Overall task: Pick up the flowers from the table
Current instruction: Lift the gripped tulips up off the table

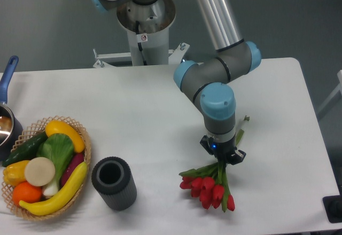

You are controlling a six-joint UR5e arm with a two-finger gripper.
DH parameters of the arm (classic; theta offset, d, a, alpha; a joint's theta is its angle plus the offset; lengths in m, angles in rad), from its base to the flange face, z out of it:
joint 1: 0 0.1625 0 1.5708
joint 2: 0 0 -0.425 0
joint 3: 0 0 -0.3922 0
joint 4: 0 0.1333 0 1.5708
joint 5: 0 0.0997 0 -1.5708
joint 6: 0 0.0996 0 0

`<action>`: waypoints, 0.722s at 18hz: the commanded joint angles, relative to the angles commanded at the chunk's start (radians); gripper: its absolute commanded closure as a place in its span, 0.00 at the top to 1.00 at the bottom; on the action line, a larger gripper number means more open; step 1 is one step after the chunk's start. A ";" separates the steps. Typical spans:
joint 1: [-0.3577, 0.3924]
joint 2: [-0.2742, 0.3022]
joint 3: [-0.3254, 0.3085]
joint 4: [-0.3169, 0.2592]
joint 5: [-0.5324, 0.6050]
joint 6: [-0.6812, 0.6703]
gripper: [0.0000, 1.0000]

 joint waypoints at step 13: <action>0.029 -0.018 0.244 -0.286 -0.049 0.003 0.04</action>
